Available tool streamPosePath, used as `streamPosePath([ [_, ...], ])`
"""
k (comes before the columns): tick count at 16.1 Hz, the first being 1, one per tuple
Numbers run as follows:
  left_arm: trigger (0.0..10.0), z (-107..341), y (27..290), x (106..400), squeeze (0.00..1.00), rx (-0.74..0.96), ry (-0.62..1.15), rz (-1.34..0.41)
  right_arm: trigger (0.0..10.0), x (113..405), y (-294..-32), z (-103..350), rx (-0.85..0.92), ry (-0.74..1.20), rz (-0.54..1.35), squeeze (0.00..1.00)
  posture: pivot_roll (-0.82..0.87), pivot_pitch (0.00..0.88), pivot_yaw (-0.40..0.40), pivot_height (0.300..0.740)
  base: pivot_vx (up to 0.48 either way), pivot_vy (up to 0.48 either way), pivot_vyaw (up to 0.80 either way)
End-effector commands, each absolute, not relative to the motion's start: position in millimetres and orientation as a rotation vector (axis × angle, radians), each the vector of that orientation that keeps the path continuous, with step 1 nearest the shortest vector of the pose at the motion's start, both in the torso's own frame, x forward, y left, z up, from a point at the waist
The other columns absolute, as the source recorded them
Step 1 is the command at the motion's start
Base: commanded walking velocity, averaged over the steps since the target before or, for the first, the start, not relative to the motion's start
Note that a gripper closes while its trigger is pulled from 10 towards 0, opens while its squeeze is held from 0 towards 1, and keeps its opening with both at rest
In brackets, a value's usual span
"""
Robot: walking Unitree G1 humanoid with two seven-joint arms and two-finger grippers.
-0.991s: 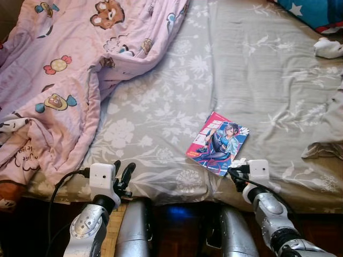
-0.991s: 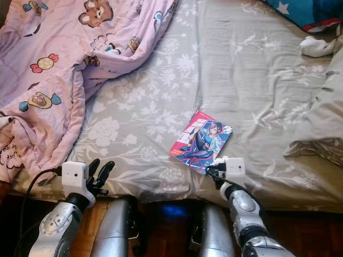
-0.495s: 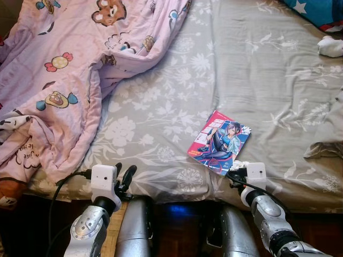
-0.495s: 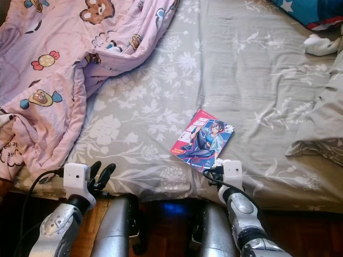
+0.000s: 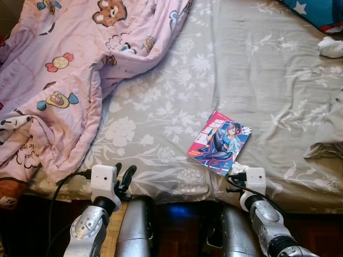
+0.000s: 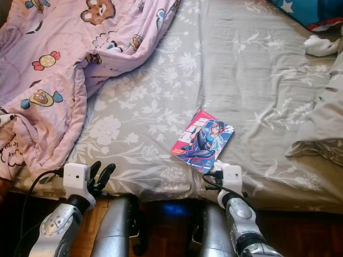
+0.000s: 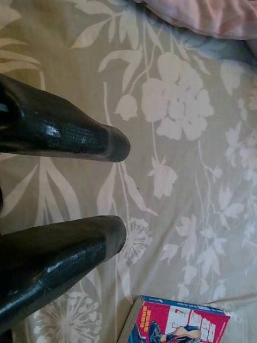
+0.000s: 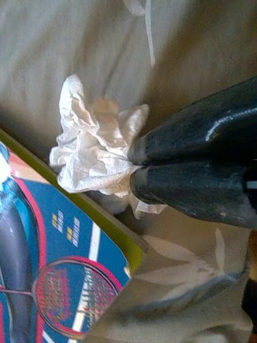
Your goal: Clean up the room
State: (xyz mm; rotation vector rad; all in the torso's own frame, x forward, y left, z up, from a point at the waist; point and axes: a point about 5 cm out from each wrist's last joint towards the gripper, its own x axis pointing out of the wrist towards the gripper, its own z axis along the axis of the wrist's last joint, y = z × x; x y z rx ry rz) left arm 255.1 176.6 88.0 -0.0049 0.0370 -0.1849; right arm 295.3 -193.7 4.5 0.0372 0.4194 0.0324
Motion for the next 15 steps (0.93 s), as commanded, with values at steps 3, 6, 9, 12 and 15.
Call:
streamPosePath([
  [3, 10.0, 52, 190, 251, 0.0, 0.026, 0.158, -0.155, 0.0, 283, -199, -4, 0.075, 0.397, -0.054, 0.0, 0.15, 0.237, 0.035, 0.632, 0.0, 0.0, 0.0],
  [6, 10.0, 42, 198, 261, 0.0, 0.047, 0.194, -0.134, 0.0, 294, -205, 16, 0.124, 0.244, -0.124, 0.0, 0.14, 0.17, 0.034, 0.632, 0.0, 0.0, 0.0],
  [9, 10.0, 20, 211, 264, 0.0, 0.063, 0.29, -0.076, 10.0, 298, -198, 24, 0.162, 0.168, -0.118, 0.0, 0.1, 0.078, 0.024, 0.632, 0.0, 0.0, 0.0],
  [12, 10.0, 8, 217, 266, 0.0, 0.054, 0.362, -0.021, 10.0, 287, -199, 9, 0.154, 0.244, -0.14, 0.0, 0.09, 0.015, 0.014, 0.632, 0.0, 0.0, 0.0],
  [15, 10.0, -8, 221, 260, 0.0, 0.071, 0.443, 0.002, 10.0, 273, -207, -5, 0.142, 0.317, -0.183, 0.0, 0.08, 0.0, 0.012, 0.632, 0.0, 0.0, 0.0],
])
